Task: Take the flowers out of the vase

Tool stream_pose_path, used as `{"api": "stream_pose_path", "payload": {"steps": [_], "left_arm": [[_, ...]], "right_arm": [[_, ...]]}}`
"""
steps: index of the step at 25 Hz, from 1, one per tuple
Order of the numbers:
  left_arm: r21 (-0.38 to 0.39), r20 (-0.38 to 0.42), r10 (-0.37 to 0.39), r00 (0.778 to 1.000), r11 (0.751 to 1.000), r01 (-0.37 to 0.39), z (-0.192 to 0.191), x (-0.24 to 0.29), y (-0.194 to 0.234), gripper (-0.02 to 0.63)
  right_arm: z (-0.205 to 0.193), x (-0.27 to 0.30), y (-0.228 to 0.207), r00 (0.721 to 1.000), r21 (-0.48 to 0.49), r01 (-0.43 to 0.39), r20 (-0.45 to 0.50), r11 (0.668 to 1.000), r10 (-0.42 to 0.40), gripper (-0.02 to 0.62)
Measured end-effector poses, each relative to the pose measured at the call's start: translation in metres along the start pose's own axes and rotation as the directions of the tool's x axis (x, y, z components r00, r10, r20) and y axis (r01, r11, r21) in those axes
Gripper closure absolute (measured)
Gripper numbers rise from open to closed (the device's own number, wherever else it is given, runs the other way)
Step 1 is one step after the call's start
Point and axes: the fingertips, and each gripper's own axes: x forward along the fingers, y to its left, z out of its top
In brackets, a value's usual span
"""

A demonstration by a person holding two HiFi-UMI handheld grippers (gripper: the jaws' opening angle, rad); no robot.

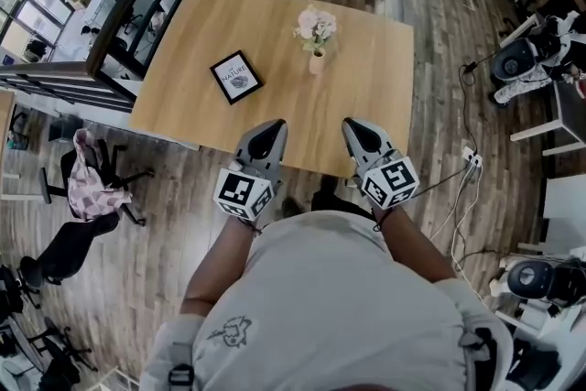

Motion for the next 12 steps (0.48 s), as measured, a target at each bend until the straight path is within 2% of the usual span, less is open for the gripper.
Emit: {"api": "stream_pose_path", "payload": {"steps": [6, 12], "left_arm": [[0.017, -0.026, 0.022, 0.999, 1.0, -0.022, -0.006, 0.024, 0.016, 0.601], [0.02, -0.061, 0.069, 0.996, 0.997, -0.068, -0.015, 0.054, 0.041, 0.603]], "right_arm": [[-0.007, 0.03, -0.032, 1.0, 0.012, -0.004, -0.024, 1.0, 0.005, 0.589], [-0.015, 0.075, -0.07, 0.997, 0.014, -0.04, -0.072, 0.999, 0.041, 0.551]]}}
